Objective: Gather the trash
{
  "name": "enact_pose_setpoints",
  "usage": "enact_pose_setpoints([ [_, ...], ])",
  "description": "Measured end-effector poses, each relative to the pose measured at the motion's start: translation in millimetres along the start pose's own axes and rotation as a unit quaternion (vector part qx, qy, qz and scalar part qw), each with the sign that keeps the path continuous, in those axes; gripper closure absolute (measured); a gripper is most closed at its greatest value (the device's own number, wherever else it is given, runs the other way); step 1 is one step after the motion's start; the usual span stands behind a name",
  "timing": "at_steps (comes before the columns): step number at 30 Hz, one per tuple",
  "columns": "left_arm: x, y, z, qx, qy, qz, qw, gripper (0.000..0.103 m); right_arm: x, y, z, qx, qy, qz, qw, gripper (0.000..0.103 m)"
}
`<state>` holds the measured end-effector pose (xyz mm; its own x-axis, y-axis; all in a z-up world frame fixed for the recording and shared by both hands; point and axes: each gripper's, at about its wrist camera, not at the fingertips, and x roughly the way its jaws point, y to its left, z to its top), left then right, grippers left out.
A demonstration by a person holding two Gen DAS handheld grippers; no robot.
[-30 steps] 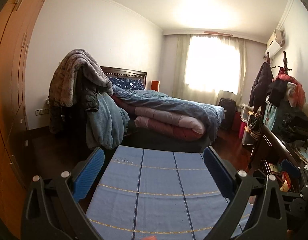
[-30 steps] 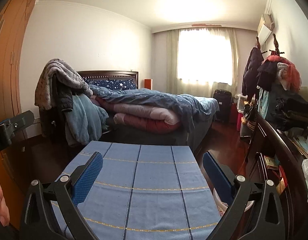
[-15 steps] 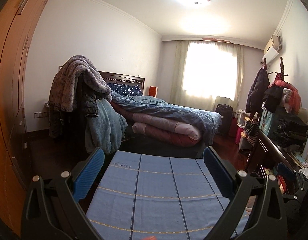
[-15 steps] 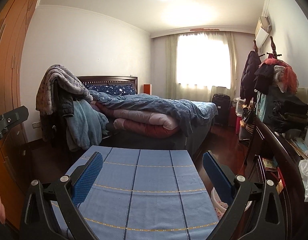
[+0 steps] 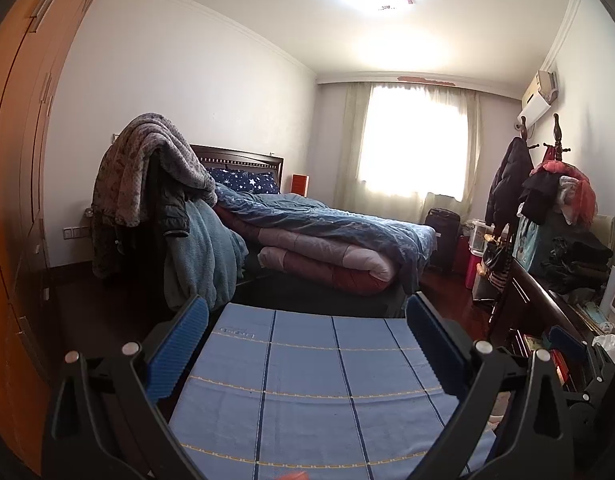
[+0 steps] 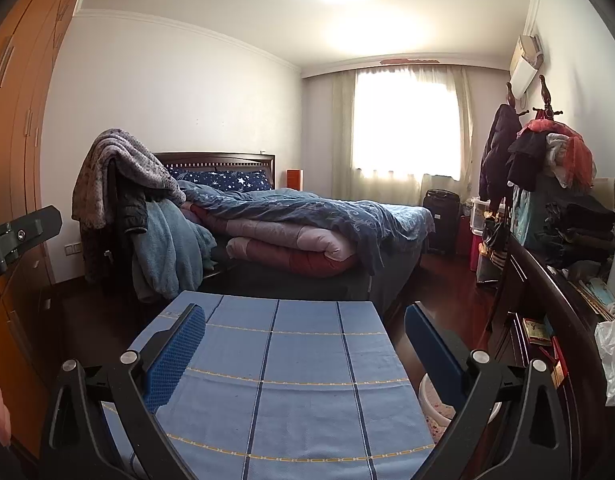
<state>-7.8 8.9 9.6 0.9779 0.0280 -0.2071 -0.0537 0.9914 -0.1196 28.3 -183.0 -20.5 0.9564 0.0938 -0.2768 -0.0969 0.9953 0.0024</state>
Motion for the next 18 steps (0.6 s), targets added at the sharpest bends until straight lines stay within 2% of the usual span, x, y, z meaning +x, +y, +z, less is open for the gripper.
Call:
enact_pose_setpoints([
  [5,1.4,-1.6,0.0,0.005,0.000,0.007,1.0000,0.003,-0.8,-1.2,0.2,0.000,0.000,0.001,1.000,0.004],
  [18,1.8,-1.7,-2.1,0.003,0.000,-0.003,1.0000,0.003,-2.8,-4.5,-0.8,-0.003,0.002,0.001,1.000,0.004],
])
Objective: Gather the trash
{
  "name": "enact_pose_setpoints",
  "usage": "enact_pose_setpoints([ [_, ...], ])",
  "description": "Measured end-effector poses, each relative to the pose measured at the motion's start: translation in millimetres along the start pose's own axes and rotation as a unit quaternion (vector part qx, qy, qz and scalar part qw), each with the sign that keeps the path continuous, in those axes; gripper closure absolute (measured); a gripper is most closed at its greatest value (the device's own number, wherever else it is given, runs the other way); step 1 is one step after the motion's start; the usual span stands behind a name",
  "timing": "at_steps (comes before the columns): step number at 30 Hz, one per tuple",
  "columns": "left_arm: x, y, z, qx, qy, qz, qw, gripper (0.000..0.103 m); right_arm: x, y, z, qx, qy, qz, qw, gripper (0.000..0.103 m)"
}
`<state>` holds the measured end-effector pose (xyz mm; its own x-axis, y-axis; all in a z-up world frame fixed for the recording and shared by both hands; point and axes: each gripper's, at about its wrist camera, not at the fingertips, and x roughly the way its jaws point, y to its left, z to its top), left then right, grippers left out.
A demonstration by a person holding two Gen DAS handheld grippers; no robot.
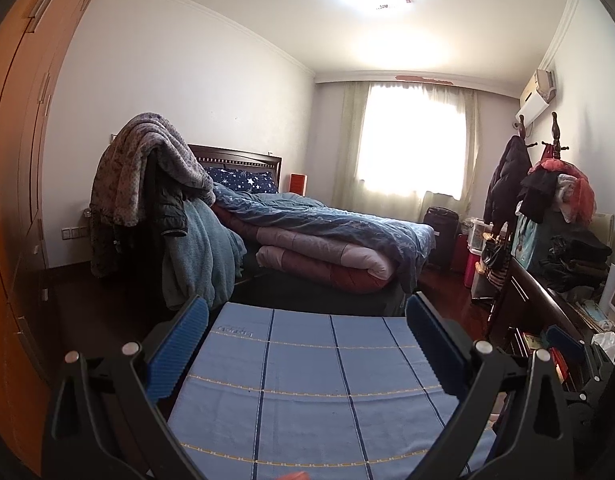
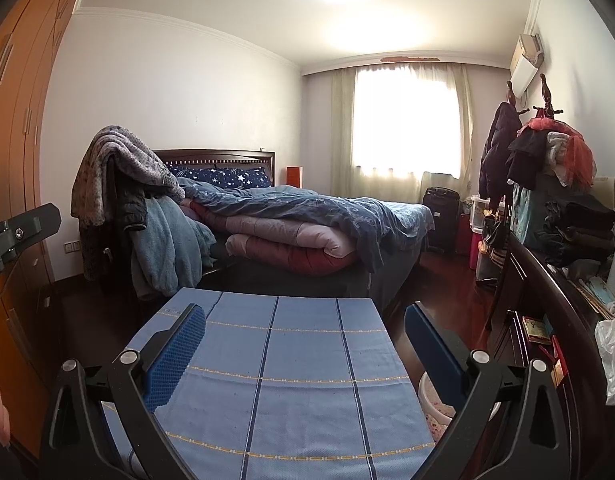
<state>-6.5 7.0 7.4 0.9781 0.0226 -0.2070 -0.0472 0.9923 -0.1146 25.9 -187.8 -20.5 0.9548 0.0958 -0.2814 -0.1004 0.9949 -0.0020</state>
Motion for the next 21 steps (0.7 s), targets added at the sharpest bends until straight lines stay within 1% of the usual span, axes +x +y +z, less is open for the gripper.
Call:
enact_pose_setpoints([
  [14,-1.5,1.4,1.3,0.000,0.000,-0.003,1.0000,0.003,-0.6,-1.9,-0.8,-0.001,0.001,-0.001,1.000,0.004],
  [21,1.2,7.4,4.6,-0.002,0.002,-0.011,0.9999,0.003,0.0,-1.1,-0.5,-0.002,0.001,-0.001,1.000,0.004],
])
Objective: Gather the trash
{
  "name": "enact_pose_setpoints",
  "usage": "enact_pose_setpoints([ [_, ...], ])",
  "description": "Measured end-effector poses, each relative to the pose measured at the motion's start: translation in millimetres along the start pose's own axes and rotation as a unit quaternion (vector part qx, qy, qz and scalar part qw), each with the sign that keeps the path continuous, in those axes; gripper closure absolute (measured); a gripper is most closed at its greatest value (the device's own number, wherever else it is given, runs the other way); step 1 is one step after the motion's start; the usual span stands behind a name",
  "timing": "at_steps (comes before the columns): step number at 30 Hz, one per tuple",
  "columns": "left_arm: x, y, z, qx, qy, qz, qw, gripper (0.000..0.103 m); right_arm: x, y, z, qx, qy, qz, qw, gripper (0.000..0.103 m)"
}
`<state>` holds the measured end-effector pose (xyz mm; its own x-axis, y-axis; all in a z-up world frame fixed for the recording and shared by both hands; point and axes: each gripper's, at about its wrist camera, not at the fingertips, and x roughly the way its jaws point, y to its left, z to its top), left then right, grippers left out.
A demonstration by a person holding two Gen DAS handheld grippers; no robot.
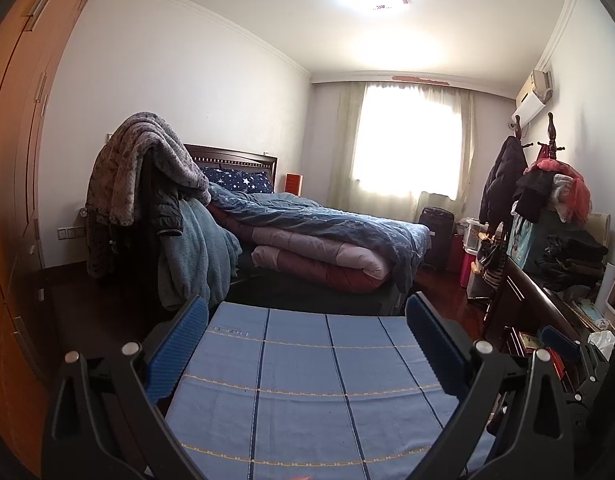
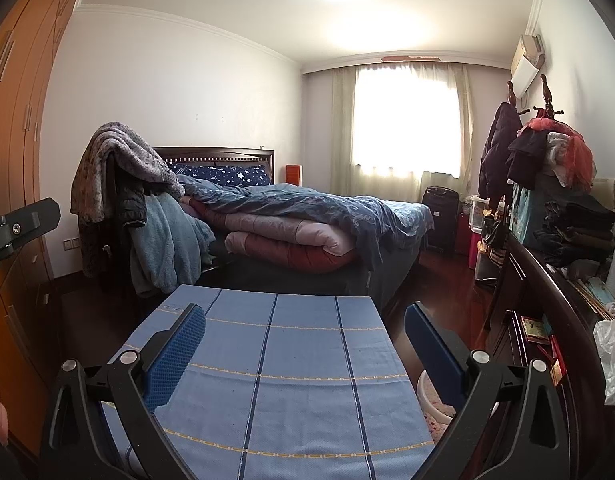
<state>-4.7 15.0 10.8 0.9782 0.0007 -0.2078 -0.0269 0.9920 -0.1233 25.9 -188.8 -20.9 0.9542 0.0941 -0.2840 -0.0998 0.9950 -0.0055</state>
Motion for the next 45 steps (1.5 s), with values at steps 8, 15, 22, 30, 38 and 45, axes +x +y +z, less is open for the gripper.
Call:
enact_pose_setpoints([
  [8,1,1,1,0.001,0.000,-0.002,1.0000,0.003,0,-1,0,-0.001,0.001,0.000,1.000,0.004],
  [15,3,3,1,0.005,0.000,-0.006,1.0000,0.003,0,0,0,-0.001,0.000,0.001,1.000,0.004],
  [22,4,3,0,0.007,0.000,-0.008,0.9999,0.003,0,-1,1,-0.001,0.000,-0.001,1.000,0.004],
  [30,4,2,-1,0.008,-0.001,-0.009,0.9999,0.003,1,0,1,-0.002,0.000,0.000,1.000,0.004],
  [38,9,8,-4,0.002,0.003,-0.024,0.9997,0.003,1,1,1,-0.002,0.001,0.000,1.000,0.004],
  [45,14,6,-7,0.006,0.004,-0.023,0.9997,0.003,-2,-12,-10,0.000,0.009,-0.002,1.000,0.004],
])
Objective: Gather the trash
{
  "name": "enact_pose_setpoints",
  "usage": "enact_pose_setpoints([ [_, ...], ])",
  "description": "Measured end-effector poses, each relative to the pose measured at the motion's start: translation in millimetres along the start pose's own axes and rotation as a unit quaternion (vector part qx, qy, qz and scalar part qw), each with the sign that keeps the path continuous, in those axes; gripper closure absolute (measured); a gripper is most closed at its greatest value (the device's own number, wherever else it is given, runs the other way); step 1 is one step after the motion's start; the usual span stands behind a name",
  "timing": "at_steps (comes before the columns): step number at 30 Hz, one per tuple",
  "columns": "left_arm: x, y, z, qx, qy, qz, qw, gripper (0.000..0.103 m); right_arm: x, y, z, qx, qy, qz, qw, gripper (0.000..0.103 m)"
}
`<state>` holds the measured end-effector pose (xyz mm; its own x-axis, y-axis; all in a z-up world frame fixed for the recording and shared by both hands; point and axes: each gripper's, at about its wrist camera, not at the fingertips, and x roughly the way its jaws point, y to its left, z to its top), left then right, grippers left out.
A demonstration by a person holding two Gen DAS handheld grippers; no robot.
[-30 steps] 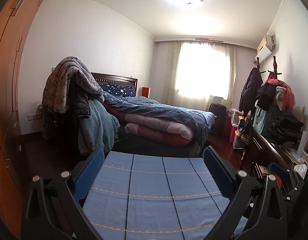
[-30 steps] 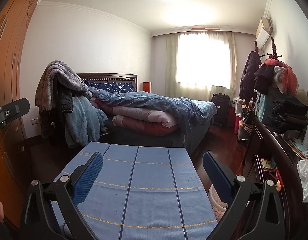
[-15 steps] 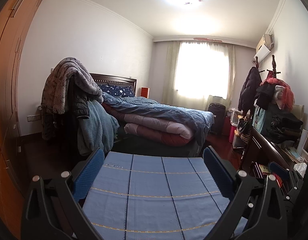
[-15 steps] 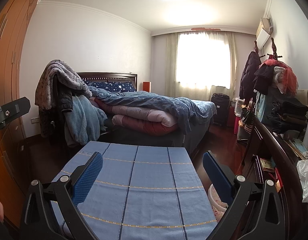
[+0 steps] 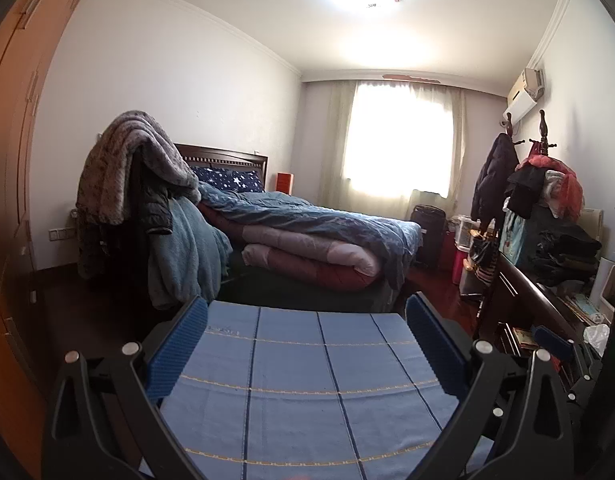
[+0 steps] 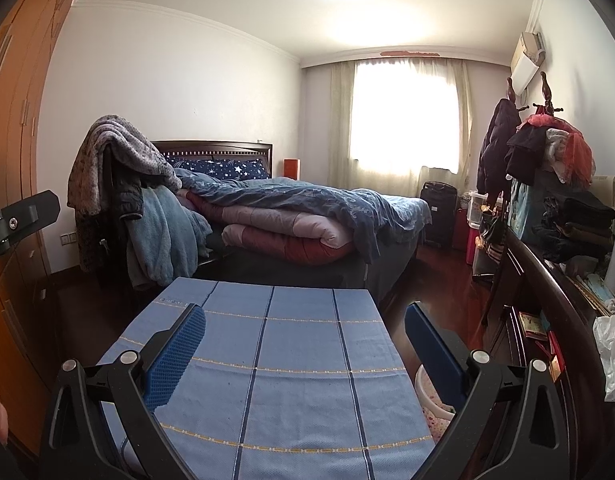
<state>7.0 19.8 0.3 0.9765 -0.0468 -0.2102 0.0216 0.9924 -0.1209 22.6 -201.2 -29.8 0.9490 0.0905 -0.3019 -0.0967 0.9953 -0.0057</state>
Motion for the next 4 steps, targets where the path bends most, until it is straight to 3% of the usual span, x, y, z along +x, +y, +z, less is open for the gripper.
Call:
enact_pose_setpoints([
  [4,10.3,-1.8,-4.0,0.009,0.015,0.001,0.9999,0.003,3.9,-8.2,-4.0,0.001,0.008,0.000,1.000,0.004],
])
